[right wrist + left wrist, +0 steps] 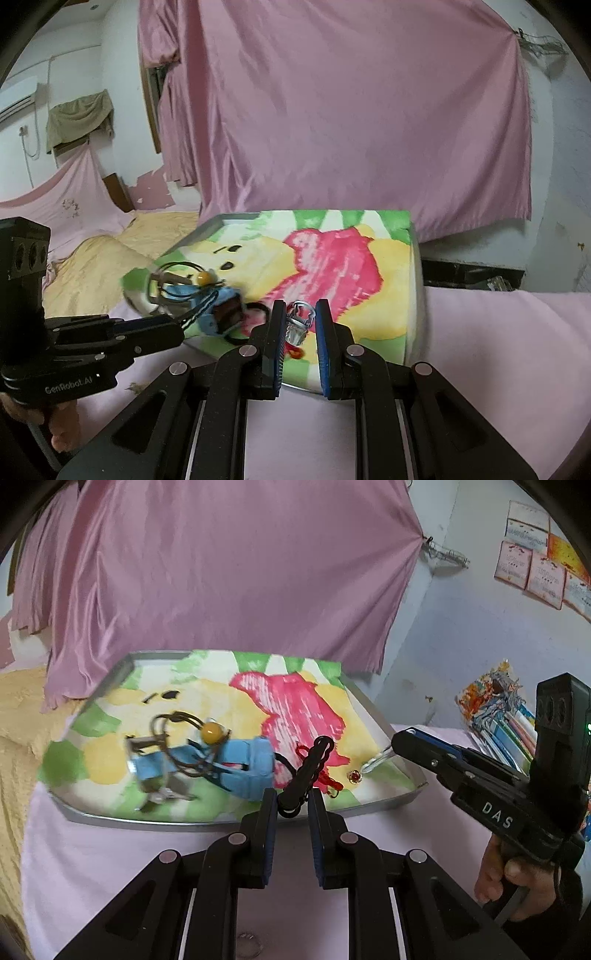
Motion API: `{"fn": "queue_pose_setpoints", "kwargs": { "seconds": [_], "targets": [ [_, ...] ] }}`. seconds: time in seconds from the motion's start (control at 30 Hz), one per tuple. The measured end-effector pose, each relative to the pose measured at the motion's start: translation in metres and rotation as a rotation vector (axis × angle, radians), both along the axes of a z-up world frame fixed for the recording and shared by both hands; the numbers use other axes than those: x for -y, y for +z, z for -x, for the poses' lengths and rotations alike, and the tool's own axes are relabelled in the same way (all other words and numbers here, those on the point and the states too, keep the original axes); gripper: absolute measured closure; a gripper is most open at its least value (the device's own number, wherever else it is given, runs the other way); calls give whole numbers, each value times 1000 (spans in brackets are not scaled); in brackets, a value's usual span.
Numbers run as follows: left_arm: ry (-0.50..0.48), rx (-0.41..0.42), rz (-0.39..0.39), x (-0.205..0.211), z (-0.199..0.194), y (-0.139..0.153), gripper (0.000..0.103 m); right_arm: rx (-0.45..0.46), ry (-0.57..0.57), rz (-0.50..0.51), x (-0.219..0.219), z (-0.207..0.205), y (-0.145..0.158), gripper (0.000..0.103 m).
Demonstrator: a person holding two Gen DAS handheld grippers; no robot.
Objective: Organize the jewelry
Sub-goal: 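Carry both bracelets up and over into the tray, then open both grippers to release the bracelets into the tray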
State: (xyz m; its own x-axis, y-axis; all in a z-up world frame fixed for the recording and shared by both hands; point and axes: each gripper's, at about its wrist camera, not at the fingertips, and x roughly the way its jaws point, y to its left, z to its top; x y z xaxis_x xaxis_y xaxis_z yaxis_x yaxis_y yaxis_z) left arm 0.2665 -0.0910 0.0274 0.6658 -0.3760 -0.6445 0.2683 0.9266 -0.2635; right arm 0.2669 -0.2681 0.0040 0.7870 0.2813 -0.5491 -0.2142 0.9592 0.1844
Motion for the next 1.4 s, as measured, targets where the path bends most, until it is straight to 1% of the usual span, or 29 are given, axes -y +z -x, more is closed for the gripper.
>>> {"fn": "queue_pose_setpoints", "kwargs": {
  "seconds": [0.1,0.3,0.4,0.93,0.97,1.03,1.07,1.1,1.33,1.4],
  "targets": [
    [-5,-19,-9,9,-8,-4,87,-19,-12,-13,3,-7,-8,89],
    [-19,-50,-64,28,-22,-12,87,-54,-21,-29,7,-14,-20,89],
    [-21,-71,-83,34,-26,-16,87,-87,-20,-23,8,-19,-27,89],
    [-12,-64,-109,37,-27,-18,86,-131,-25,2,11,-20,-36,87],
    [-13,-64,-108,37,-27,-18,85,-130,-25,4,11,-20,-36,87],
    [-13,-61,-104,36,-27,-17,81,-127,-29,7,12,-18,-36,80],
    [-13,-57,-101,36,-26,-17,76,-122,-32,7,14,-17,-35,72],
    [-13,-53,-96,35,-25,-16,71,-117,-34,6,15,-15,-34,69],
    [-1,3,-70,28,-14,-8,70,-62,-50,20,21,1,-24,69],
    [8,24,-64,26,-9,-4,65,-44,-49,20,22,7,-21,68]
  ]
}}
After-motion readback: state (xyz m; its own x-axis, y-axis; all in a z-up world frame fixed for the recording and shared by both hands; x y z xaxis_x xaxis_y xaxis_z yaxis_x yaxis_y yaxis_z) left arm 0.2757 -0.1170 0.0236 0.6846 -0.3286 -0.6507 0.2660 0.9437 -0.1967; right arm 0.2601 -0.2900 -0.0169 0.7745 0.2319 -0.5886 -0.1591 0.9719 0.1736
